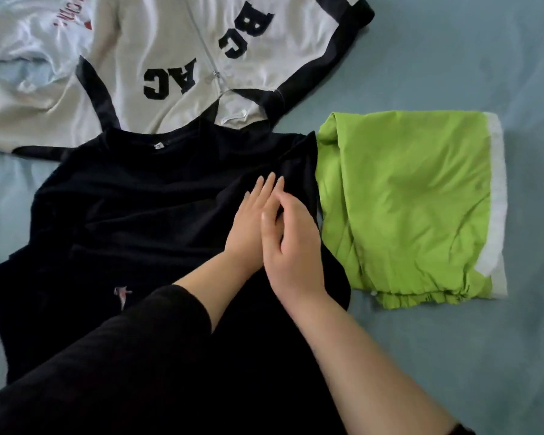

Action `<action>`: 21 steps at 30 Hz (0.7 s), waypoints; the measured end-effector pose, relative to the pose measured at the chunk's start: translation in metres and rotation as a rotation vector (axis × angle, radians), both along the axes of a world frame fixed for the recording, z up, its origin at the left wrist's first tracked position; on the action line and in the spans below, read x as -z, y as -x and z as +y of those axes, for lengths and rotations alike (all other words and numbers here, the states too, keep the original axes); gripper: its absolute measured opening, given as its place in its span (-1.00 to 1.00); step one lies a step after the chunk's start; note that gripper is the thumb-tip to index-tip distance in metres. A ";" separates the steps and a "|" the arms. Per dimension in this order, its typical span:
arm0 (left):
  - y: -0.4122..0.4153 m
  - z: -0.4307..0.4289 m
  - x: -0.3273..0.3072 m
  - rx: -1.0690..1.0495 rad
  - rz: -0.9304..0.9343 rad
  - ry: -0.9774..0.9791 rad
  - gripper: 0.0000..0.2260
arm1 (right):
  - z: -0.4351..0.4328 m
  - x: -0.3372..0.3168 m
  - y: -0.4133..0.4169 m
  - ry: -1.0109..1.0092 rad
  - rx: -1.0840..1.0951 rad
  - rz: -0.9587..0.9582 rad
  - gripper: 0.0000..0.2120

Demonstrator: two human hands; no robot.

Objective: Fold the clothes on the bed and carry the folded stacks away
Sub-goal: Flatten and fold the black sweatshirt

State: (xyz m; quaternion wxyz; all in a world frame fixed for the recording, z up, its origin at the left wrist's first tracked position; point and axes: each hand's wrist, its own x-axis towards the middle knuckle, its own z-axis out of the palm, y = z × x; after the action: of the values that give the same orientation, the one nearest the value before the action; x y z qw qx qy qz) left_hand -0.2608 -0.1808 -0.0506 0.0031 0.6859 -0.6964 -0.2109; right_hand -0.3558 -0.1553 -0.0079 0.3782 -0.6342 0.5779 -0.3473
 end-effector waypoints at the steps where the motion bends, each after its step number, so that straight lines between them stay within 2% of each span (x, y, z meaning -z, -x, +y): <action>1: 0.000 0.003 0.010 0.054 -0.132 0.005 -0.47 | -0.014 0.011 -0.007 -0.071 -0.098 0.016 -0.59; 3: -0.007 0.005 0.026 0.112 -0.250 0.040 -0.43 | -0.029 0.043 -0.005 -0.163 -0.316 0.169 -0.49; 5: -0.033 0.014 0.030 0.144 -0.264 0.075 -0.46 | -0.030 0.071 0.006 -0.123 -0.472 0.384 -0.45; 6: -0.055 0.022 0.029 0.097 -0.267 0.063 -0.48 | -0.028 0.079 0.009 -0.080 -0.492 0.470 -0.43; 8: -0.117 0.051 0.024 -0.110 -0.301 0.023 -0.48 | -0.025 0.087 0.006 -0.026 -0.459 0.609 -0.38; 11: -0.206 0.107 0.016 -0.392 -0.406 -0.166 -0.37 | -0.021 0.091 -0.001 0.016 -0.421 0.746 -0.36; 15: -0.233 0.119 0.019 -0.417 -0.355 -0.334 -0.28 | -0.018 0.093 -0.002 0.026 -0.405 0.810 -0.34; 18: -0.236 0.112 0.024 -0.394 -0.287 -0.336 -0.29 | -0.017 0.090 -0.006 0.051 -0.404 0.848 -0.33; 21: -0.242 0.113 0.026 -0.388 -0.243 -0.321 -0.30 | -0.013 0.079 -0.020 -0.031 -0.323 0.933 -0.28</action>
State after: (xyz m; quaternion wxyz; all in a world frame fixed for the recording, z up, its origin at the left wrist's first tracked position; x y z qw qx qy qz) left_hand -0.0190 -0.0678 -0.0763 -0.1490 0.8185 -0.5049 -0.2301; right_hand -0.3354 -0.1681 -0.0868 0.1375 -0.7979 0.5852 0.0453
